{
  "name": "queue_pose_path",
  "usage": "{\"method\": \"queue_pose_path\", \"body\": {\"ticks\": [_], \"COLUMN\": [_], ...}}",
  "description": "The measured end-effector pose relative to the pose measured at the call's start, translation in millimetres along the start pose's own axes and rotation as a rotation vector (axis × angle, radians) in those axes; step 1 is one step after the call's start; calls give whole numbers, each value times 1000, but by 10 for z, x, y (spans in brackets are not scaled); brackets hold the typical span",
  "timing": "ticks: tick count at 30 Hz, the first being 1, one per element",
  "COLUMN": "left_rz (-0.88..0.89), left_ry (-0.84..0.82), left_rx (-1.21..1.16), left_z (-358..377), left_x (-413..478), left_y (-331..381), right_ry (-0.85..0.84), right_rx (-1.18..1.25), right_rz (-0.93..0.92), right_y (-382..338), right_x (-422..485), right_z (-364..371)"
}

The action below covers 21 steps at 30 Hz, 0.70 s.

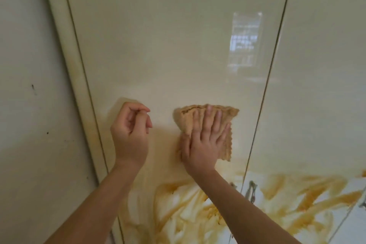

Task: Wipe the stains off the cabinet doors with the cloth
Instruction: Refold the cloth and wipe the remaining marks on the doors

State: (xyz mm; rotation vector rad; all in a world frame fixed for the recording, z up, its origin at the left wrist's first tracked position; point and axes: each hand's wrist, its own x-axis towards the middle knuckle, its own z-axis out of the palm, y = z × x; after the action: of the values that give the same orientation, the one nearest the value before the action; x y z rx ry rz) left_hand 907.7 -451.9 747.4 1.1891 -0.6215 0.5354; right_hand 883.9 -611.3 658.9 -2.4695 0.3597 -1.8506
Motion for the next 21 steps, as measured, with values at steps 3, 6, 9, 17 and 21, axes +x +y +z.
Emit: {"method": "queue_pose_path", "body": {"ticks": [3, 6, 9, 17, 21], "left_rz": [4, 15, 70, 32, -32], "left_ry": [97, 168, 173, 72, -48], "left_rx": [16, 44, 86, 81, 21], "left_z": [-321, -634, -850, -422, 341], "left_x": [54, 44, -27, -309, -572], "left_y": [-26, -31, -8, -115, -169], "right_ry": [-112, -296, -397, -415, -393], "right_rx": [31, 56, 86, -37, 100], "right_rz": [-227, -429, -657, -1059, -907], "right_y": [-709, -1265, -1467, -426, 538], "right_x": [-41, -171, -357, -406, -285], "right_z": [192, 402, 612, 388, 22]}}
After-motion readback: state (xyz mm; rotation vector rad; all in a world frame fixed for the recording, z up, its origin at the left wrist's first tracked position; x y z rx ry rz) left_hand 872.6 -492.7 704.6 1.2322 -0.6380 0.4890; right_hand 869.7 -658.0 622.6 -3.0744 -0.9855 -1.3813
